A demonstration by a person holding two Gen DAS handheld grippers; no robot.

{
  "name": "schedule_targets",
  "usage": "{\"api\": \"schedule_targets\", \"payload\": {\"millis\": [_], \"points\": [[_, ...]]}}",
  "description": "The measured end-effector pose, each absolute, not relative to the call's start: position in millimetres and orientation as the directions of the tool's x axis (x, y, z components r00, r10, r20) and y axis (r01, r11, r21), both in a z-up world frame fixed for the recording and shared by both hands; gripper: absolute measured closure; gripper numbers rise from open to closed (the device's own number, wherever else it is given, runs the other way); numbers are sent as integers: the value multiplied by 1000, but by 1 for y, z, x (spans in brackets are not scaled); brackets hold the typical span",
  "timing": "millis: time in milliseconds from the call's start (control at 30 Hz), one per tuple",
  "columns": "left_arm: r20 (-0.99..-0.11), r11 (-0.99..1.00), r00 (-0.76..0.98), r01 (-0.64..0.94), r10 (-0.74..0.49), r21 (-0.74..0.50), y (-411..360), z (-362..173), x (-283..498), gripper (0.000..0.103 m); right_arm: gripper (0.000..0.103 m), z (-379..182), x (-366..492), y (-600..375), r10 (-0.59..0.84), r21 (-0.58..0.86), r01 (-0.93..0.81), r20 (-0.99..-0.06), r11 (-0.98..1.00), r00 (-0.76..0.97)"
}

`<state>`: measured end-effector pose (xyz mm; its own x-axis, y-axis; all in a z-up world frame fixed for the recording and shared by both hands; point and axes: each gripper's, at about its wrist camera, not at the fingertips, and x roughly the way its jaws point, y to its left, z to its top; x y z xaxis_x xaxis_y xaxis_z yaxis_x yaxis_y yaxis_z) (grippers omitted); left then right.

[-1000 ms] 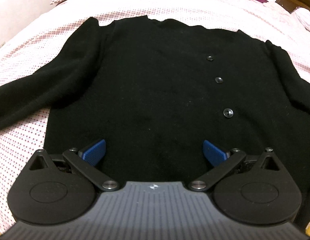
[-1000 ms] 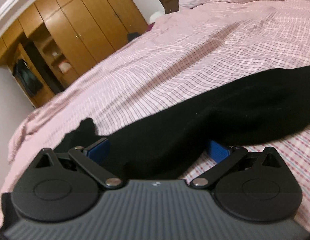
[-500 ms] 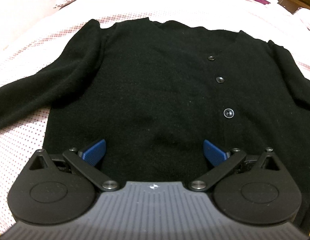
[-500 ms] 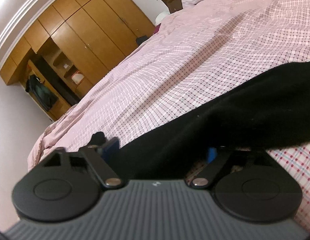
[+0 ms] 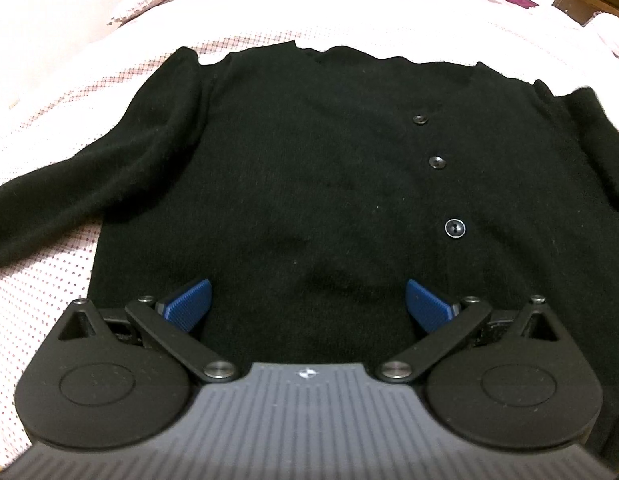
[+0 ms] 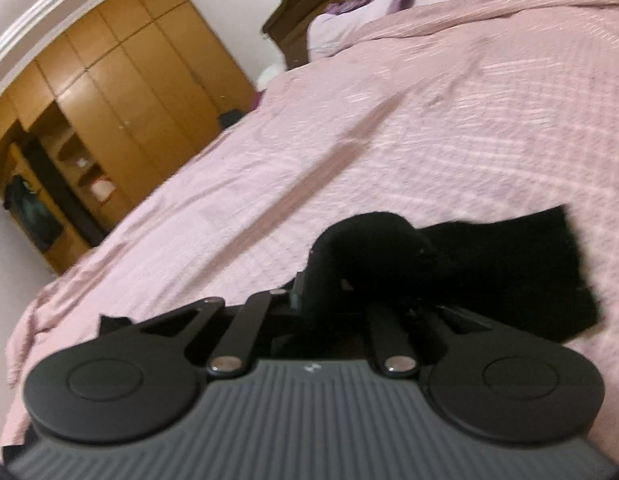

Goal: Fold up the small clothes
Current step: 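Lower the right gripper onto a cardigan sleeve and close on it, then carry the held sleeve across the cardigan body and open the right gripper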

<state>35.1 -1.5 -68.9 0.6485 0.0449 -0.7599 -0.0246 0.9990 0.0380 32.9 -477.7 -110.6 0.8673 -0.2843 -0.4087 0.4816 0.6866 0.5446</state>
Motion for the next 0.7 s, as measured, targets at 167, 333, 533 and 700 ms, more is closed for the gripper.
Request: {"api": "schedule_targets", "payload": {"millis": [167, 333, 533, 700], "points": [[-764, 999, 644, -22, 38, 30, 1, -67, 36, 0, 94, -125, 27, -491, -318, 509, 537, -456, 673, 831], [-769, 1000, 639, -11, 26, 25, 3, -61, 37, 0, 93, -112, 25, -484, -322, 522, 536, -448, 663, 834], [-755, 1000, 656, 8, 10, 20, 5, -50, 34, 0, 93, -71, 22, -472, -257, 569, 432, -363, 700, 895], [-736, 1000, 677, -7, 7, 3, 12, -39, 30, 0, 93, -31, 35, -448, -170, 589, 322, -300, 741, 939]]}}
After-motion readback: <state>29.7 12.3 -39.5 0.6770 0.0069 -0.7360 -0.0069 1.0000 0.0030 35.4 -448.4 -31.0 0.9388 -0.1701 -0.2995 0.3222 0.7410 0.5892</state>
